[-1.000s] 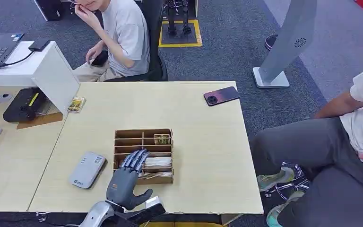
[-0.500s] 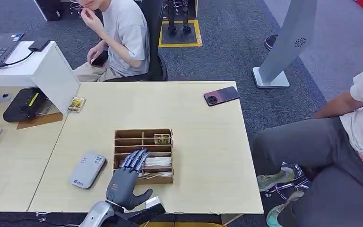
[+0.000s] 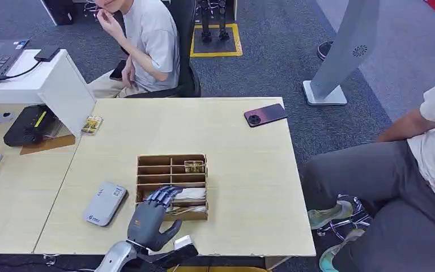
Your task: Pass the card to the sensor for recognition and then transmit it.
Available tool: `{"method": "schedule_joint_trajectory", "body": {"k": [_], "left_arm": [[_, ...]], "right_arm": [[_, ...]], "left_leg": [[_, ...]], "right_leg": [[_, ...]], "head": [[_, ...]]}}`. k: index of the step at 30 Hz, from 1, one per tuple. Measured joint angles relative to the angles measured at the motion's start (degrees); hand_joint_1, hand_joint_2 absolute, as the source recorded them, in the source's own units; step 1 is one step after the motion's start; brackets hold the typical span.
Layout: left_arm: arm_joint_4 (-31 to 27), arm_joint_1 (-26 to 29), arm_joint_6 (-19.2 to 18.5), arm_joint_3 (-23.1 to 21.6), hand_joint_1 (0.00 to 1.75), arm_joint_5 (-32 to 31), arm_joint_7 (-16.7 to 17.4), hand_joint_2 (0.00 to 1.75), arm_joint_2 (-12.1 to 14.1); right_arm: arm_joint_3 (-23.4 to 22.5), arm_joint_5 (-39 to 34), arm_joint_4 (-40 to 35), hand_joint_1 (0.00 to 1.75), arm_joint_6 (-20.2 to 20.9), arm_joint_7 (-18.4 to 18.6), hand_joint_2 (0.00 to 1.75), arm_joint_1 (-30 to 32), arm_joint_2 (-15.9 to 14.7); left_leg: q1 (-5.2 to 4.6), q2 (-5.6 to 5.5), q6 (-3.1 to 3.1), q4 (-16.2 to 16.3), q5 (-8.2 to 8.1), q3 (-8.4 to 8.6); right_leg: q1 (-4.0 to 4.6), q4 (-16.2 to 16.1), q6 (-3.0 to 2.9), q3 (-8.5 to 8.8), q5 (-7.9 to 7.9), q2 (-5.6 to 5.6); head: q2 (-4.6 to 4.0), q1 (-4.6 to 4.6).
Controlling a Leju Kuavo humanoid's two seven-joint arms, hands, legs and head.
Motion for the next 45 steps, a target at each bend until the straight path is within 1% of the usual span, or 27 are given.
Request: {"method": "schedule_joint_trajectory", "body": {"k": [2,8,19,21,22,23,24,25,26,27,29,32,36,37,40,42,43,45], "left_arm": [[0.0,-0.1,0.0,0.0,1.61,0.3,-0.3,1.75,0.0],[0.0,0.0,0.0,0.0,1.73,0.2,-0.6,1.75,0.1],[0.0,0.0,0.0,0.0,1.75,0.2,-0.6,1.75,0.3],[0.0,0.0,0.0,0.0,1.68,0.2,-0.6,1.75,0.3],[0.0,0.0,0.0,0.0,1.68,0.2,-0.6,1.75,0.3],[0.0,0.0,0.0,0.0,1.71,0.4,-0.6,1.75,0.3],[0.0,0.0,0.0,0.0,1.69,0.5,-0.7,1.75,0.3],[0.0,0.0,0.0,0.0,1.73,0.5,-0.8,1.75,0.3],[0.0,0.0,0.0,0.0,1.69,0.6,-0.9,1.75,0.3],[0.0,0.0,0.0,0.0,1.69,0.7,-1.0,1.75,0.3],[0.0,0.0,0.0,0.0,1.75,0.9,-1.0,1.75,0.3],[0.0,0.1,-0.2,0.0,1.75,1.5,-1.3,1.75,0.3],[-0.2,0.0,-0.5,0.0,1.75,3.4,-2.6,1.75,0.6],[-0.6,-0.3,-0.5,0.0,1.75,4.1,-2.9,1.75,1.0],[-3.6,-2.6,-1.2,0.0,1.75,7.9,-3.5,1.75,4.0],[-6.3,-4.9,-3.6,0.6,1.75,10.7,-3.8,1.75,6.8],[-7.7,-6.5,-4.4,1.1,1.75,11.5,-3.7,1.75,8.5],[-10.8,-10.4,-7.4,3.3,1.75,13.8,-3.8,1.75,12.3]], "right_arm": [[0.0,0.0,0.0,0.00,0.0,0.0,1.75,0.0,0.0],[0.0,-1.0,0.0,0.00,-0.1,-0.6,1.75,0.1,0.0],[0.0,-1.1,0.0,0.00,-0.2,-0.7,1.75,0.1,0.0],[0.0,-1.1,0.0,0.00,-0.2,-0.7,1.75,0.1,0.0],[0.0,-1.1,0.0,0.00,-0.2,-0.7,1.75,0.1,0.0],[0.0,-1.1,0.0,0.00,-0.2,-0.7,1.75,0.1,0.0],[0.0,-1.1,0.0,0.00,-0.2,-0.7,1.75,0.1,0.0],[0.0,-1.1,0.0,0.00,-0.3,-0.7,1.75,0.1,0.0],[0.0,-1.2,0.0,0.00,-0.3,-0.8,1.75,0.1,0.0],[0.0,-1.2,0.0,0.00,-0.3,-0.8,1.75,0.1,0.0],[0.0,-1.3,0.0,0.00,-0.3,-0.9,1.75,0.1,0.0],[0.0,-1.5,0.0,0.00,-0.3,-1.0,1.75,0.1,0.0],[0.0,-1.5,0.0,0.00,-0.4,-1.1,1.75,0.1,0.0],[0.0,-1.5,0.0,0.00,-0.3,-1.1,1.75,0.2,0.0],[0.0,-1.3,0.0,0.00,-0.2,-1.2,1.75,0.2,0.0],[0.0,-0.9,0.0,0.00,-0.1,-1.3,1.75,0.2,0.0],[0.0,-0.7,0.0,0.00,0.0,-1.3,1.75,0.2,0.0],[0.0,-0.3,0.0,0.00,0.0,-1.4,1.75,0.2,0.0]], "left_leg": [[0.00,0.00,0.00,0.0,0.00,0.00],[0.00,0.00,0.00,0.0,0.00,0.00],[0.00,0.00,0.00,0.0,0.00,0.00],[0.00,0.00,0.00,0.0,0.00,0.00],[0.00,0.00,0.00,0.0,0.00,0.00],[0.00,0.00,0.00,0.0,0.00,0.00],[0.00,0.00,0.00,0.0,0.00,0.00],[0.00,0.00,0.00,0.0,0.00,0.00],[0.00,0.00,0.00,0.0,0.00,0.00],[0.00,0.00,0.00,0.0,0.00,0.00],[0.00,0.00,0.00,0.0,0.00,0.00],[0.00,0.00,0.00,0.0,0.00,0.00],[0.00,-0.01,0.00,0.0,0.00,0.00],[0.00,0.00,0.00,0.0,0.00,0.00],[0.01,-0.01,-0.02,0.0,0.03,0.00],[0.02,-0.02,-0.07,0.0,0.10,0.00],[0.05,-0.01,-0.13,0.0,0.13,-0.02],[0.07,-0.03,-0.18,0.0,0.17,-0.02]], "right_leg": [[0.00,0.0,0.00,0.01,0.00,0.00],[0.00,0.0,0.00,0.01,0.00,0.00],[0.00,0.0,0.00,0.01,0.00,0.00],[0.00,0.0,0.00,0.01,0.00,0.00],[0.00,0.0,0.00,0.01,0.00,0.00],[0.00,0.0,0.00,0.01,0.00,0.00],[0.00,0.0,0.00,0.01,0.00,0.00],[0.00,0.0,0.00,0.01,0.00,0.00],[0.00,0.0,0.00,0.01,0.00,0.00],[0.00,0.0,0.00,0.01,0.00,0.00],[0.00,0.0,0.00,0.01,0.00,0.00],[0.00,0.0,0.00,0.01,0.00,0.00],[0.00,0.0,0.00,0.00,0.00,0.00],[0.00,0.0,0.00,-0.01,0.00,0.00],[0.01,0.0,-0.02,0.00,0.01,-0.01],[0.02,0.0,-0.06,-0.02,0.04,-0.01],[0.05,0.1,-0.07,-0.06,0.05,-0.01],[0.06,0.1,-0.13,-0.06,0.09,-0.02]], "head": [[0.00,0.00],[0.00,-0.02],[0.00,0.00],[0.00,0.00],[0.00,0.00],[0.00,0.00],[0.00,0.00],[0.00,0.00],[0.00,0.00],[0.00,0.00],[0.00,0.00],[0.00,0.00],[0.00,0.00],[0.00,0.00],[0.00,0.00],[0.00,0.00],[0.00,0.00],[0.00,0.00]]}}
